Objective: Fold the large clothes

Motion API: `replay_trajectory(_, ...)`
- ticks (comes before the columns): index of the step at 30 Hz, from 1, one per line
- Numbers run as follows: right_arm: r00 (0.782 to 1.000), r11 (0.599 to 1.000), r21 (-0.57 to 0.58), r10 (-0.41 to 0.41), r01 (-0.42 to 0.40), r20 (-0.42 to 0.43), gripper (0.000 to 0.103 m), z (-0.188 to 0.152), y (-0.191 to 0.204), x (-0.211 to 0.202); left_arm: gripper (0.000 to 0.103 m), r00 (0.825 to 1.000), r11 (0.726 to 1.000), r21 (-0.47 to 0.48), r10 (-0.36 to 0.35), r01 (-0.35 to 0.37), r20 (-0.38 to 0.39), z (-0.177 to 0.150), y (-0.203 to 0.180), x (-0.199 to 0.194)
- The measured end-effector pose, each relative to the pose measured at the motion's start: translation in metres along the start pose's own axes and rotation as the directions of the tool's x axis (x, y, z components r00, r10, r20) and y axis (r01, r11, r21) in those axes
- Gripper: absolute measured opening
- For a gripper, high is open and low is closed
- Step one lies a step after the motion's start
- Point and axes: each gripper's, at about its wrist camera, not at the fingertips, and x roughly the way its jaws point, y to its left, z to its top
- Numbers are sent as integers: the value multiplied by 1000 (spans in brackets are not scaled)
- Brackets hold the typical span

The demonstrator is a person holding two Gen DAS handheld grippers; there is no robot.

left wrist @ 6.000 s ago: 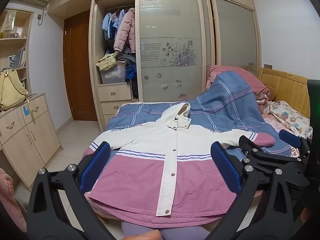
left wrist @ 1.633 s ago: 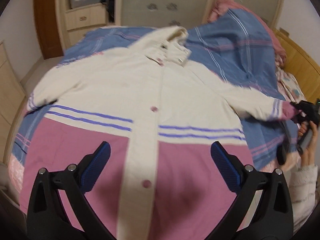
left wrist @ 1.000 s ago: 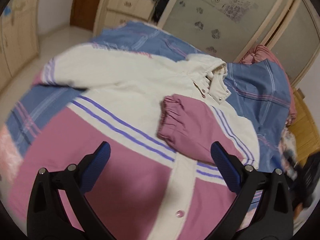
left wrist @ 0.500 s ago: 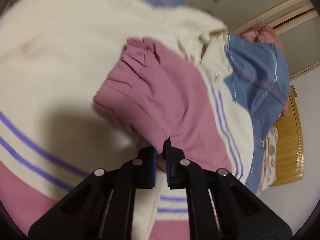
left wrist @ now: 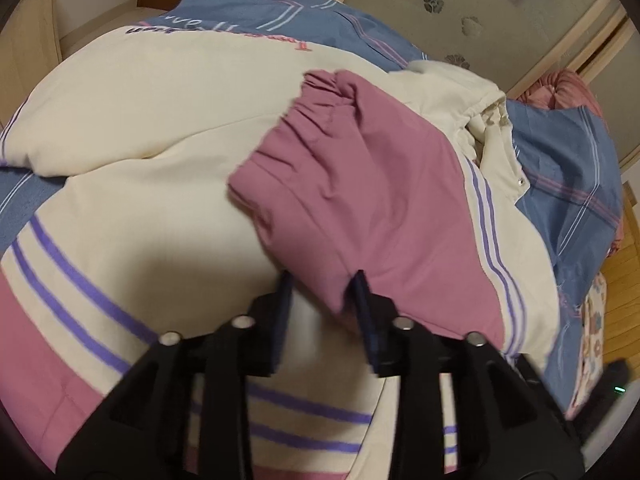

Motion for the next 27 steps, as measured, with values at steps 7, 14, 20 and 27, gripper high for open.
replay_trajectory(7, 993, 979, -197, -21, 44, 115, 96, -18, 26, 2, 93, 957, 925, -302, -160, 232, 243, 22, 125, -73)
replay_trajectory(14, 988, 963, -251, -57, 93, 145, 102, -18, 35, 7, 97, 935, 650, -673, -204, 352, 291, 48, 272, -50)
replay_trajectory(20, 984, 956, -266, -89, 128, 155, 102, -28, 39, 9, 99, 888, 529, -716, -331, 455, 319, 69, 317, -21)
replay_trajectory(27, 986, 962, -254, -64, 102, 157, 102, -32, 36, 7, 19, 857, 492, -707, -376, 508, 354, 81, 334, -13)
